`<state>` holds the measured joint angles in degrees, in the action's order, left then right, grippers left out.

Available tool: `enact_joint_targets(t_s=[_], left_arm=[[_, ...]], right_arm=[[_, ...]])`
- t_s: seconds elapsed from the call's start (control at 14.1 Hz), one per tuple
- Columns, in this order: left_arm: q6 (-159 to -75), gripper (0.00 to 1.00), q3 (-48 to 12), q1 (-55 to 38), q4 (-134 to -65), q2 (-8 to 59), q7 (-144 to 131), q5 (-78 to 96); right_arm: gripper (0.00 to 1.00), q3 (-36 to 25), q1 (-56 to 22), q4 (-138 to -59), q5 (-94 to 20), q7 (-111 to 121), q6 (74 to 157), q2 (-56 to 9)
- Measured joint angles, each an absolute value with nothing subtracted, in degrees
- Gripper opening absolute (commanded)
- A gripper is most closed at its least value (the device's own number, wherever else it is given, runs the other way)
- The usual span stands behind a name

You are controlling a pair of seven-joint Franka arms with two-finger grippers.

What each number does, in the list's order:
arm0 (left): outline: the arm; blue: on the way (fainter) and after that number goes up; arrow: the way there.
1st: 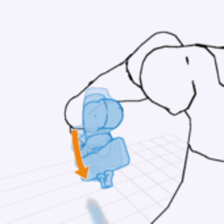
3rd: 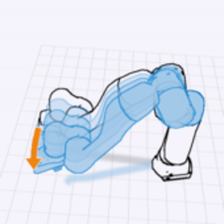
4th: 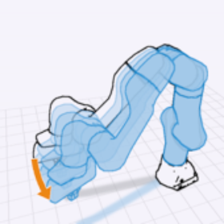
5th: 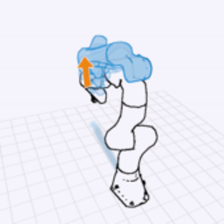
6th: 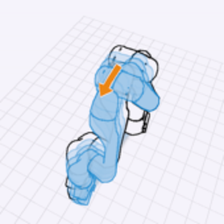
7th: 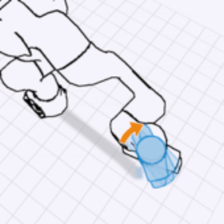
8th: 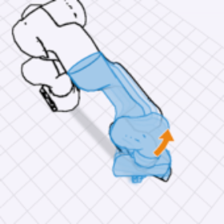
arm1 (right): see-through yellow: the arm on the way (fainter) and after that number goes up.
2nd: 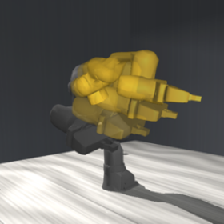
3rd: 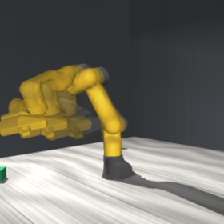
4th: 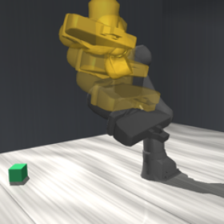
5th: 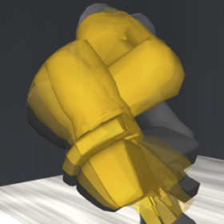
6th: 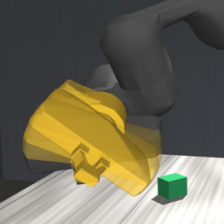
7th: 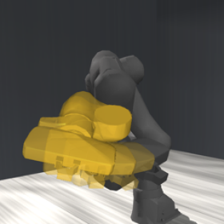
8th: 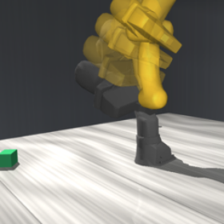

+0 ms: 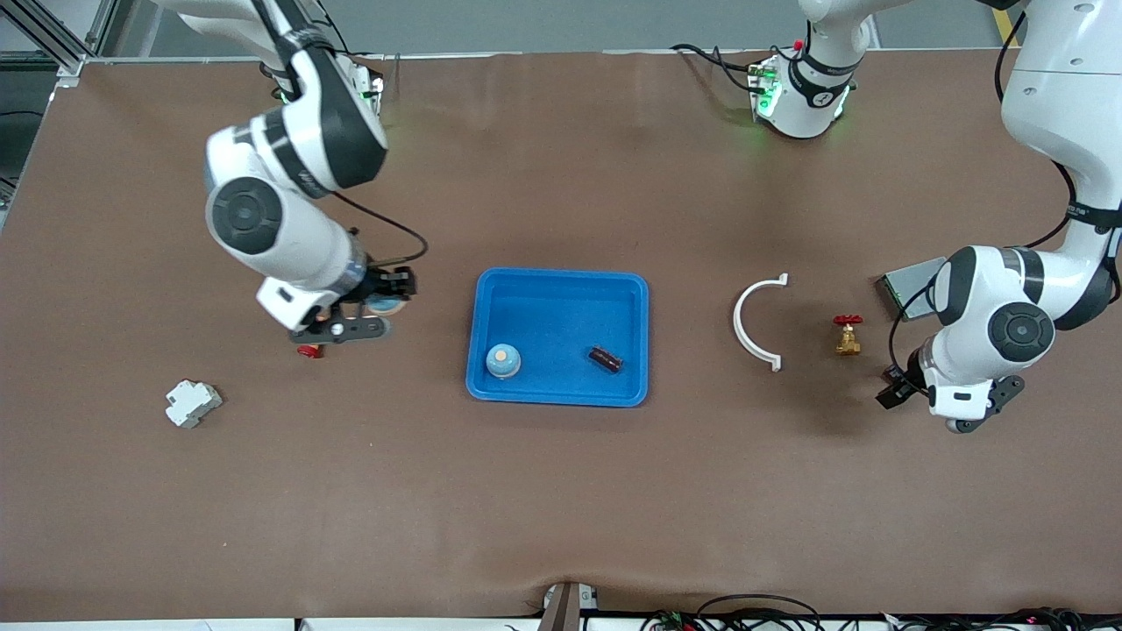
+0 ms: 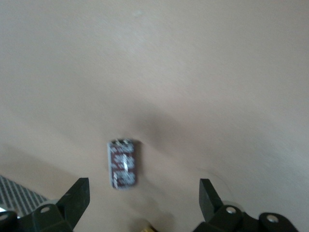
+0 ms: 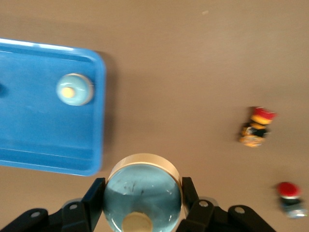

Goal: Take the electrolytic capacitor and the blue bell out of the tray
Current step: 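Lower the capacitor by the valve while the right gripper carries the bell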

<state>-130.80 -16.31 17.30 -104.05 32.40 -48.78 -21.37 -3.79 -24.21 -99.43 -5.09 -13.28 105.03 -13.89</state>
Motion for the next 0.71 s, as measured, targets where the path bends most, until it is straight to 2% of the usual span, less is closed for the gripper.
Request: enact_joint_targets(t_s=[0.36, 0.57, 0.71], left_arm=[[-121.9, 1.00, -24.1, 17.1, -99.9, 31.3, -58.3, -19.8], [-120.4, 1.00, -28.4, 16.3, -99.1, 31.3, -65.4, -19.8], [-120.4, 1.00, -29.8, 14.5, -98.7, 31.3, -70.6, -19.8]], right_arm=[[0.02, -3.8, -16.0, -101.2, -4.1, 1.7, 104.7, -13.0], [0.02, -3.9, -10.2, -102.1, -3.2, 10.1, 105.5, -13.0], [0.02, -3.9, -7.5, -104.0, -2.8, 14.6, 108.9, -13.1]])
